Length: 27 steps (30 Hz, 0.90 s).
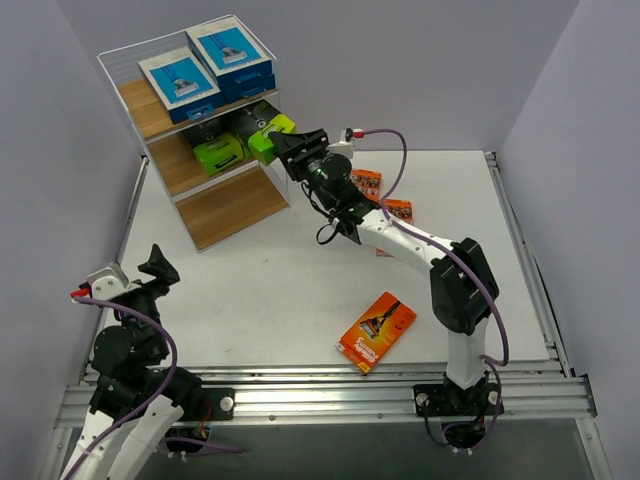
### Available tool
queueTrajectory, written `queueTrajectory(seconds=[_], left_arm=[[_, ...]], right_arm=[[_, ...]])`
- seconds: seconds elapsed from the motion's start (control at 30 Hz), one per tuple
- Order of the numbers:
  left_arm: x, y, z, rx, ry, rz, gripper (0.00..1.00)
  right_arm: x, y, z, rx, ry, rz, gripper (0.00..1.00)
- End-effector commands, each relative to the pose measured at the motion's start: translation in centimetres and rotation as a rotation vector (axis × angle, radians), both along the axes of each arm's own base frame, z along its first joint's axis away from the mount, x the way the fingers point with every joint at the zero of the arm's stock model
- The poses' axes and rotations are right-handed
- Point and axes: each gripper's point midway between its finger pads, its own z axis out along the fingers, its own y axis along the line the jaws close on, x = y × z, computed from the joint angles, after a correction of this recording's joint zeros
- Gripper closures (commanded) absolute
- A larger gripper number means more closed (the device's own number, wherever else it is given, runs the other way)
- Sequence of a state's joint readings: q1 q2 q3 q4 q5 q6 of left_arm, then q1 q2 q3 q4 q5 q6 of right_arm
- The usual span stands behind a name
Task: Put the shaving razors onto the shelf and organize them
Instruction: Place the shaving razor onto shelf
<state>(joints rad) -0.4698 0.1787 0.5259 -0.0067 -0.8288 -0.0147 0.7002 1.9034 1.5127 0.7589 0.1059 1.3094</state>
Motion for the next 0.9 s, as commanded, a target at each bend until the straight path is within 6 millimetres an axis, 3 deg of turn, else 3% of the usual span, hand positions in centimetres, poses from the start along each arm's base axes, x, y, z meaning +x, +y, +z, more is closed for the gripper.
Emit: queueTrajectory(seconds=[0.0, 0.6, 0.87], left_arm=[[-0.1, 0.3, 0.8, -0.014, -0.033, 0.016, 0.11], [0.0, 0.1, 0.4, -0.009, -0.024, 0.008, 0.11], [-0.1, -0.1, 0.5, -0.005, -0.022, -0.004, 0.11]], right_arm=[[-1.0, -1.1, 9.6, 0.179, -0.210, -0.063, 1.00], [1.4, -0.3, 8.4, 0.210, -0.181, -0.128, 0.96], [2.5, 0.7, 8.0, 0.210, -0.166, -0.121, 0.81]])
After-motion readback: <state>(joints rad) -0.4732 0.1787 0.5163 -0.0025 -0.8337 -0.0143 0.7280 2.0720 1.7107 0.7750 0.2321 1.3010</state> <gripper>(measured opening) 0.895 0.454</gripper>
